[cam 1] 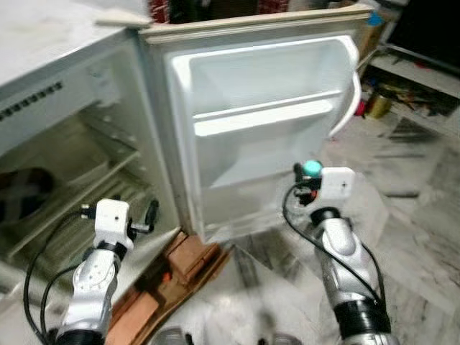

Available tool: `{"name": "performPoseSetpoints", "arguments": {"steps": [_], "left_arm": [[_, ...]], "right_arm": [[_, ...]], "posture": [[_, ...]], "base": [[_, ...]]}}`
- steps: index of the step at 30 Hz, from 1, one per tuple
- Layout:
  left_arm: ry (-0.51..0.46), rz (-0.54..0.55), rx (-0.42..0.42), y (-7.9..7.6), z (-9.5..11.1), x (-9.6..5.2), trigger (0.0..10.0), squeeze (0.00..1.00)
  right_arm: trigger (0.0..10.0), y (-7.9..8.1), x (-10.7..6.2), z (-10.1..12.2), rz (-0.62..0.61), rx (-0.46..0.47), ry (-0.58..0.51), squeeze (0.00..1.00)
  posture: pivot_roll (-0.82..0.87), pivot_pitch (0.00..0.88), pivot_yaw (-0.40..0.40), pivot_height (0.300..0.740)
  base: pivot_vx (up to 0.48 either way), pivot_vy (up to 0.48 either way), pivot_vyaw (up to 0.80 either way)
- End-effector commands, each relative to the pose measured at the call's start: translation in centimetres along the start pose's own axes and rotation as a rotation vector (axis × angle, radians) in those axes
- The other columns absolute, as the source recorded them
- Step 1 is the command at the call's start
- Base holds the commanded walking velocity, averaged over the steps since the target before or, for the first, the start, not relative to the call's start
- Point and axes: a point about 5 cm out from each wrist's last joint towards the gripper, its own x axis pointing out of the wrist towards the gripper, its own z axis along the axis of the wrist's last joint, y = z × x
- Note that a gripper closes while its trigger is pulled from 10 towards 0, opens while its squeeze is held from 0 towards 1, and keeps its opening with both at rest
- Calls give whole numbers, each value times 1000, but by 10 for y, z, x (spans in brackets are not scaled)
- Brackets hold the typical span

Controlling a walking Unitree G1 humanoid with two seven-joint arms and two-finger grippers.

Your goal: Restocking fridge

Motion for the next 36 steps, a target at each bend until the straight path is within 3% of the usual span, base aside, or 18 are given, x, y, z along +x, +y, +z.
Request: {"name": "performPoseSetpoints", "arguments": {"steps": [1,13,24,36], "left_arm": [[20,-9,-10,-5,-5,-4,10000,0],[38,17,2,3,-8,-9,10000,0],[19,39,13,7,-6,-12,10000,0],[33,47,-9,6,-9,-13,10000,0]], "right_arm": [[10000,-8,2,7,-13,-21,-25,0],[10000,-2,5,6,24,-19,-25,0],[10000,-1,5,6,12,-20,-30,0],[10000,-7,6,5,-18,-27,-19,0]], "posture": [[62,16,-33,740],[80,11,-37,740],[80,9,-32,740],[72,17,-35,740]], "base": [[364,0,0],[171,0,0],[150,-55,665],[48,-47,0]]}}
